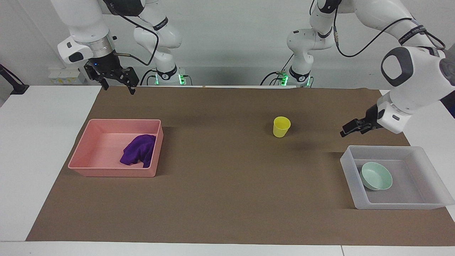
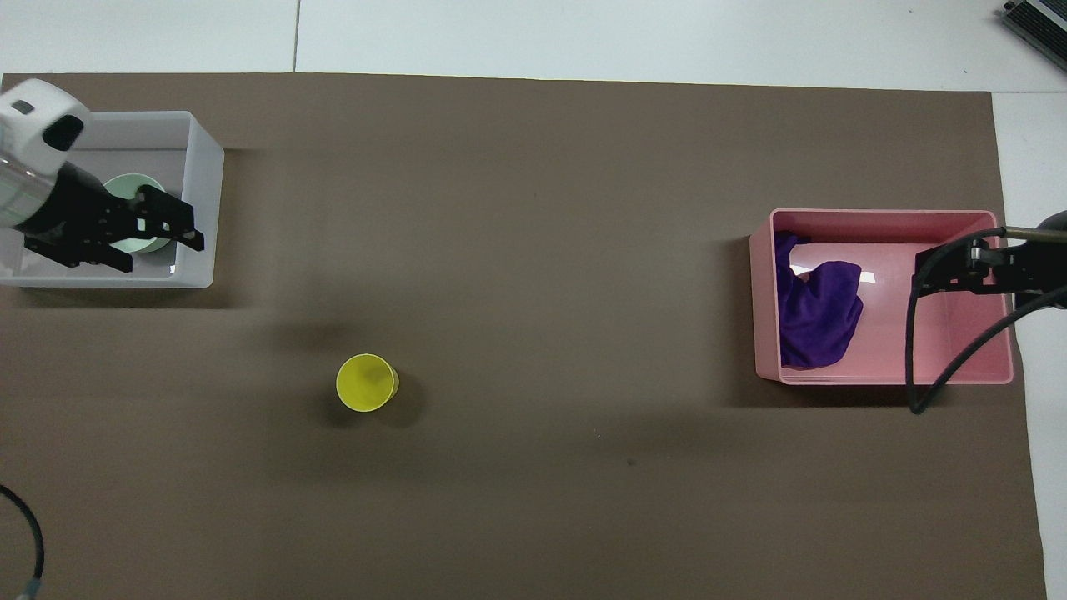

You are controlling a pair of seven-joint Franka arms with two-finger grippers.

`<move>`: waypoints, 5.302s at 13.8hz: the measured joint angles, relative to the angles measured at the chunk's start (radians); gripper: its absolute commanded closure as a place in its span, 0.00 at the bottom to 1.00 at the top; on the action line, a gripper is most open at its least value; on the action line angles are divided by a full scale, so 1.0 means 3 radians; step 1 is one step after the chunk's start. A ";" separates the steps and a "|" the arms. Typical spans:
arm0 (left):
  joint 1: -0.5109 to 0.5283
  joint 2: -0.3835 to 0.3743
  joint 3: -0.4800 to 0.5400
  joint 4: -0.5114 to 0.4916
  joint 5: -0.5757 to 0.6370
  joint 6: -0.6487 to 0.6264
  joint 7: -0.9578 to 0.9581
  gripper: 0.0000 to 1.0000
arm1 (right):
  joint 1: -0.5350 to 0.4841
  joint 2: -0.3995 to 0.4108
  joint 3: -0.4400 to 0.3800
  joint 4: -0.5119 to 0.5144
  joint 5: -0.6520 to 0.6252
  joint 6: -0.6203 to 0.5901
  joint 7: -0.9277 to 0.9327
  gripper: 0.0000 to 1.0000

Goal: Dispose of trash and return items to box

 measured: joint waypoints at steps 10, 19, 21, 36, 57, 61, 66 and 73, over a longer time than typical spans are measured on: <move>-0.0998 -0.0888 -0.0011 -0.2445 -0.0003 0.1945 -0.0006 0.89 | 0.0000 0.0000 0.0000 0.0000 0.0000 0.0000 0.0000 0.00; -0.1022 -0.0788 0.0015 -0.2348 -0.0031 0.1933 -0.0015 1.00 | 0.0000 0.0000 0.0000 0.0000 0.0000 0.0000 0.0000 0.00; -0.0997 -0.0788 0.0057 -0.2165 -0.0031 0.1708 -0.0044 1.00 | 0.0000 0.0000 0.0000 0.0000 0.0000 0.0000 0.0000 0.00; 0.0821 0.0645 0.0133 0.0690 0.0124 0.0549 0.0437 1.00 | 0.0000 0.0000 0.0000 0.0000 0.0000 0.0000 -0.0003 0.00; 0.0686 0.0717 -0.0073 0.0944 0.0392 0.0640 0.0428 0.00 | 0.0000 0.0000 0.0003 0.0000 0.0000 0.0000 -0.0004 0.00; 0.0136 0.0271 -0.0100 0.0941 0.0663 0.0242 0.0055 0.00 | 0.0000 0.0000 0.0003 0.0004 0.0009 0.0000 -0.0004 0.00; 0.0013 -0.0090 -0.0084 0.0921 0.0689 -0.0639 -0.0032 0.00 | 0.0002 0.0000 0.0006 0.0012 0.0014 0.0000 -0.0003 0.00; -0.0058 -0.0683 -0.0107 0.0056 0.0605 -0.0421 -0.0028 0.00 | 0.0002 0.0000 0.0006 0.0014 0.0014 0.0000 -0.0003 0.00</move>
